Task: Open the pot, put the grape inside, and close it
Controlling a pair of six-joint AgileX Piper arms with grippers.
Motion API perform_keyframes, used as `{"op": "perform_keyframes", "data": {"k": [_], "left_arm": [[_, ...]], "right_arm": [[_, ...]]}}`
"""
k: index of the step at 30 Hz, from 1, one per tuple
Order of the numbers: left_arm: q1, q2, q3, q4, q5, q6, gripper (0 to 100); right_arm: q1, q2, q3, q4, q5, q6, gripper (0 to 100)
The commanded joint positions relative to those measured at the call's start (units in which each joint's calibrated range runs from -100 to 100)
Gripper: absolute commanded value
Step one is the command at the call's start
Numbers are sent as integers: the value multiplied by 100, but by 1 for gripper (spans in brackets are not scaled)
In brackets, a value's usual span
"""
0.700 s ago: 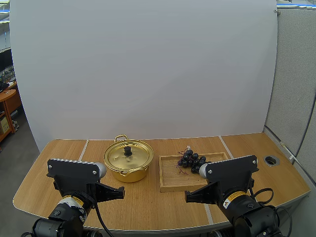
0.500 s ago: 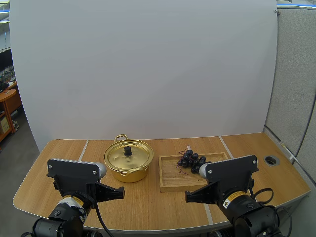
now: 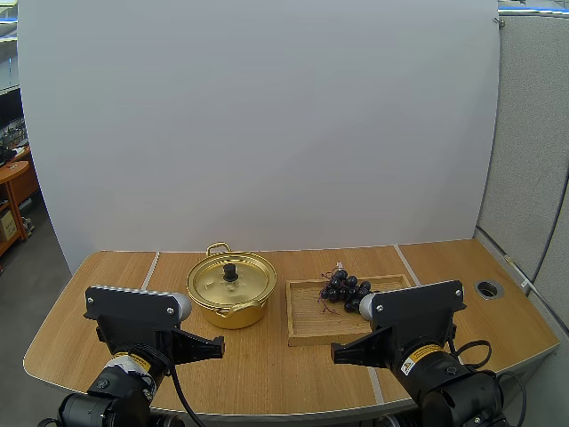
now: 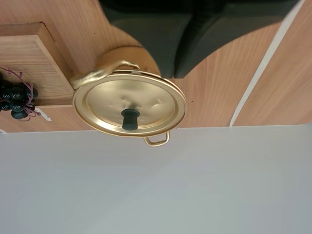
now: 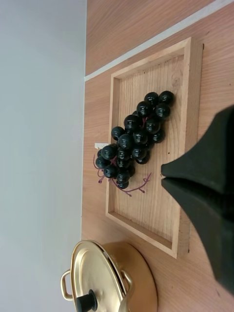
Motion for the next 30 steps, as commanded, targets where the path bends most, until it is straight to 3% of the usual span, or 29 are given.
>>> {"op": "perform_keyframes", "data": {"k": [1, 17, 25, 30], "left_arm": [[24, -22, -350, -43, -7, -62, 0], [24, -22, -3003, 232, 90, -52, 0], [24, -22, -4358, 365, 2015, -52, 0], [24, -22, -4712, 393, 2323, 77, 0]], "right_arm": [[12, -27, -191, -82, -146, 7, 0], [12, -27, -2880, -151, 153, 7, 0], [12, -27, -4020, -160, 882, 7, 0], [12, -27, -4597, -160, 1996, 7, 0]]}}
